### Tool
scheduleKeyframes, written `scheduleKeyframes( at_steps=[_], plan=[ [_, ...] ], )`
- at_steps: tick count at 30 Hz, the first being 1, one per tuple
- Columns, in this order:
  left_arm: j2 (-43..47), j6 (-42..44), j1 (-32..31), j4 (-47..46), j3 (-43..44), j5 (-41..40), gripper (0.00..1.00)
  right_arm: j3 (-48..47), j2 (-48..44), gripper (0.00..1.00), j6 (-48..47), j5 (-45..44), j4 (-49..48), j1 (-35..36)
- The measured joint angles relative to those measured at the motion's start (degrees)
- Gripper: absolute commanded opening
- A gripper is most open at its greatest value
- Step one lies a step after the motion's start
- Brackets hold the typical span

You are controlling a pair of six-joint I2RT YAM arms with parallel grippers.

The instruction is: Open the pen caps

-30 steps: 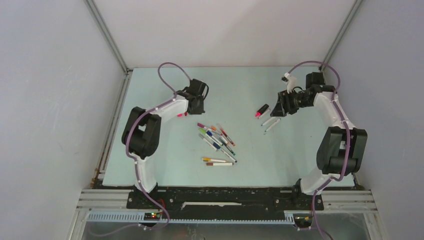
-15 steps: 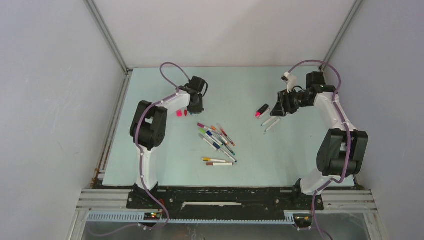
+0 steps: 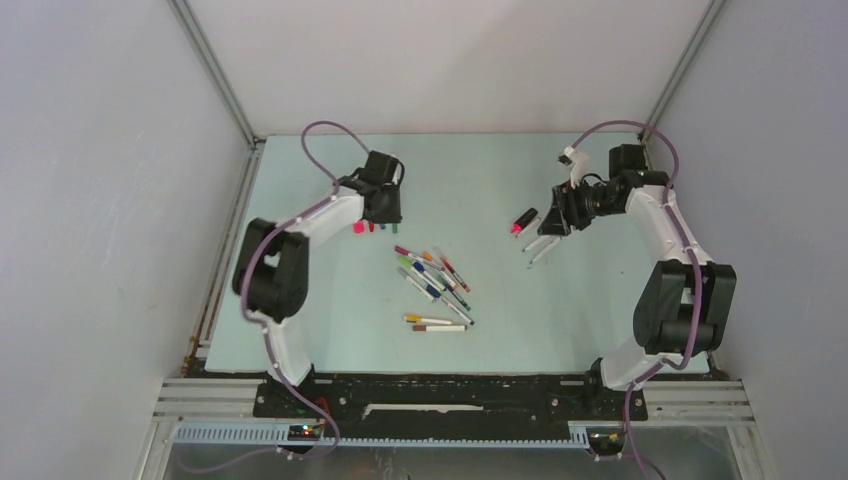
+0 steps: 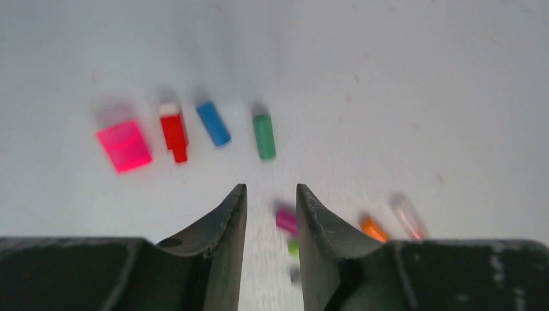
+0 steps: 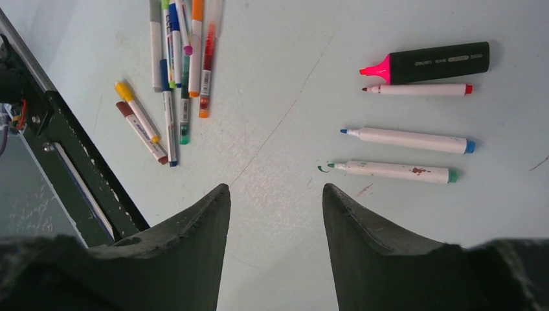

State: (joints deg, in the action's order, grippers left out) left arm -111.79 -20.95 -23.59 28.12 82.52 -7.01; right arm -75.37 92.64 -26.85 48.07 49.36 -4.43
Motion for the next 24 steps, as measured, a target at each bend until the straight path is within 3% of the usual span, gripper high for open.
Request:
scheduleKeyframes(
  at_steps=[6,11,20,24],
  plan=[
    [22.23,1.84,-0.09,-8.57,-15.87,4.31,0.49,1.84,-3.65,0.57,-3.74,2.05,1.16,2.16],
    [36.68,1.97,-0.35,-16.76,-26.45,11.85,0.51,4.50,-8.39,0.56,-10.01,5.33,2.80,6.32],
    [44.61,1.25,-3.08,-18.97,-37.13,19.47,0.51,13.20,-14.19,0.56,-31.32,13.44,8.85,15.26],
    [47.39,-0.74,-3.28,-18.73,-41.77,17.90,0.51,19.82,-15.67,0.55,-33.70,11.26,4.31,25.62]
  ],
)
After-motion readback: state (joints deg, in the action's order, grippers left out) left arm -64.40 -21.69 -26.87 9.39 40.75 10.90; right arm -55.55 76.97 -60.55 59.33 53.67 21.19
